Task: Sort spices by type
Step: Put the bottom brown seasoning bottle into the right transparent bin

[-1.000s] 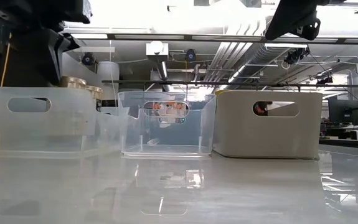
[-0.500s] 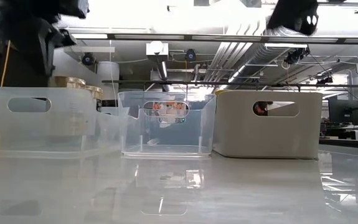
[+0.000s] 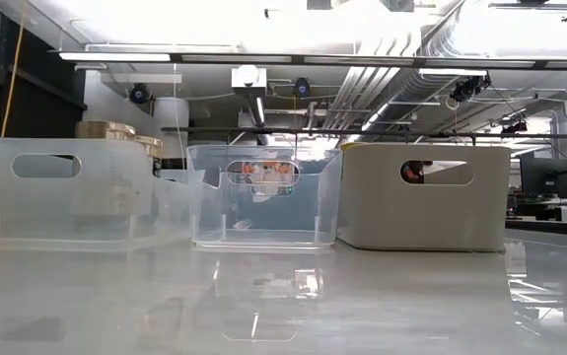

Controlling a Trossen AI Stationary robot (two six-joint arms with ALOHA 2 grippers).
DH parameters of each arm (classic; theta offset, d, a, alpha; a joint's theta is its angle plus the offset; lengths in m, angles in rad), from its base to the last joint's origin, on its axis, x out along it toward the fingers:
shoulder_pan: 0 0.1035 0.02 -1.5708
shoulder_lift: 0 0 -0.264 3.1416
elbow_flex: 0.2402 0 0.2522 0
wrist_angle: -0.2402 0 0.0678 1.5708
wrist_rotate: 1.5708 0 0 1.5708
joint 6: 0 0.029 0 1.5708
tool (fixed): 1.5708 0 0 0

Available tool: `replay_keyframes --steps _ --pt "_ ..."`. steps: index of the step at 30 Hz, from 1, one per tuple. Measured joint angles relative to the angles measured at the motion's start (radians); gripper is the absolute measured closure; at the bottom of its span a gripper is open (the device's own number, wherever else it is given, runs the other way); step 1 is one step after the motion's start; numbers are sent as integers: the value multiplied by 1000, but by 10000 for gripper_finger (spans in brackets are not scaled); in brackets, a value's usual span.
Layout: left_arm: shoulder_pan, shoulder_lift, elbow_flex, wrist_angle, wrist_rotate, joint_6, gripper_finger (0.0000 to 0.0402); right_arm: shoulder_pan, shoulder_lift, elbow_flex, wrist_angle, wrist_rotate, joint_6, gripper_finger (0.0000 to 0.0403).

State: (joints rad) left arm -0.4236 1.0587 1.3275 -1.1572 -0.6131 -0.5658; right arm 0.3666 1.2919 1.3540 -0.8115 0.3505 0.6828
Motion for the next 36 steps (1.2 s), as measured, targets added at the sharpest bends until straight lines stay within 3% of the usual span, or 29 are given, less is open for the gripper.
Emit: replay_keyframes --steps 6,12,16,22,36 --pt "0 -129 -44 116 -70 -43 401 -15 38 -8 22 -195 144 369" --pt "-1 -155 -100 127 -100 -59 401 117 146 -9 -49 -453 305 265" --pt "0 -147 -131 134 -100 -62 401 249 232 -10 -98 -536 411 193" --pt "0 -141 -174 173 -98 -62 401 369 369 -11 -39 -561 509 136" --pt "-1 -141 -186 184 -73 -60 401 373 550 -11 -42 -455 523 133"
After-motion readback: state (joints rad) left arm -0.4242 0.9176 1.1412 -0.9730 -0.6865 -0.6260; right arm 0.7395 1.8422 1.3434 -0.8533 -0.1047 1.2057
